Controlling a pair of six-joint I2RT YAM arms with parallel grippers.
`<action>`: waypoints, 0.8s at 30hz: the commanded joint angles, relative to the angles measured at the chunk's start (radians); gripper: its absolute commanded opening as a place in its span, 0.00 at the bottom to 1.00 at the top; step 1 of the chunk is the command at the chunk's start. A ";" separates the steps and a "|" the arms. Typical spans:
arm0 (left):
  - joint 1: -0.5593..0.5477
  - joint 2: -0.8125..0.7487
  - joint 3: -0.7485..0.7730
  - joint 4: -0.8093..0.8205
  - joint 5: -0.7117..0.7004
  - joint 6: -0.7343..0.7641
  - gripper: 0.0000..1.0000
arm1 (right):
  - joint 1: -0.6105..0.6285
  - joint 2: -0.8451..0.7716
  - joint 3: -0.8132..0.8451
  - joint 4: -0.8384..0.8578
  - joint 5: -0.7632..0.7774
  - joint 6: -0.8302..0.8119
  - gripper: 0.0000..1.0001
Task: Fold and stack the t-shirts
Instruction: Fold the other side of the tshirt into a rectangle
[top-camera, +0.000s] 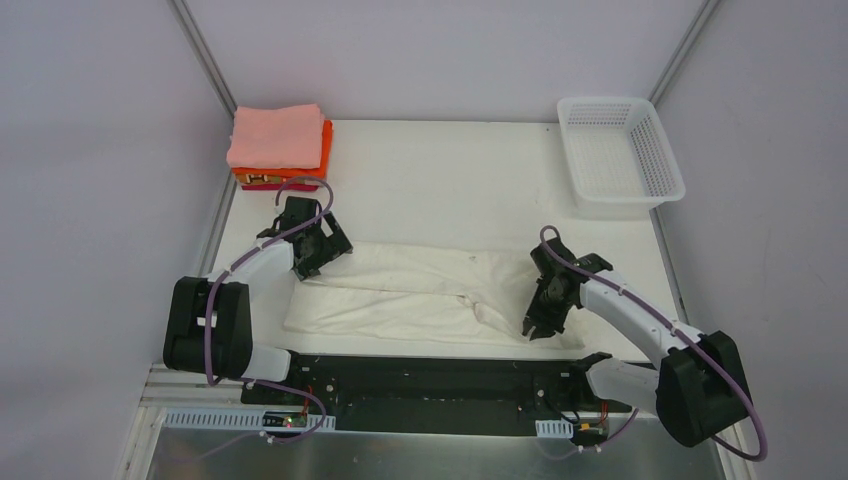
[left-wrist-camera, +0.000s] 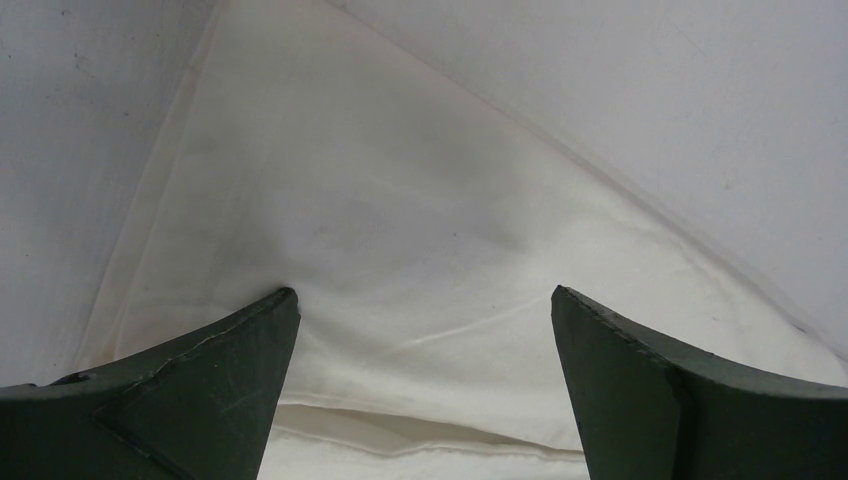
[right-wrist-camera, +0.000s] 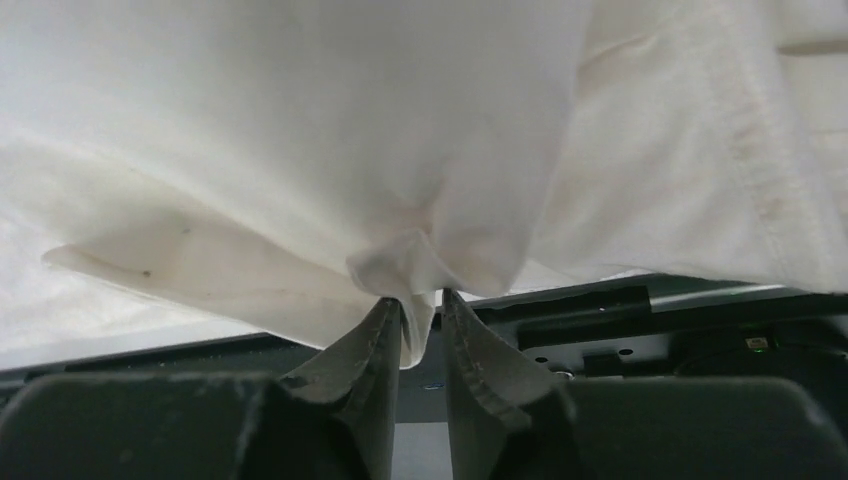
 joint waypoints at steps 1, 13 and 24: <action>0.002 0.034 -0.008 -0.023 -0.037 0.018 0.99 | 0.006 -0.044 -0.022 -0.101 0.077 0.115 0.28; 0.002 0.025 -0.002 -0.031 -0.045 0.022 0.99 | 0.113 -0.139 -0.064 -0.148 -0.038 0.257 0.50; 0.002 0.007 0.003 -0.040 -0.044 0.027 0.99 | 0.154 -0.260 0.135 -0.229 0.062 0.208 0.57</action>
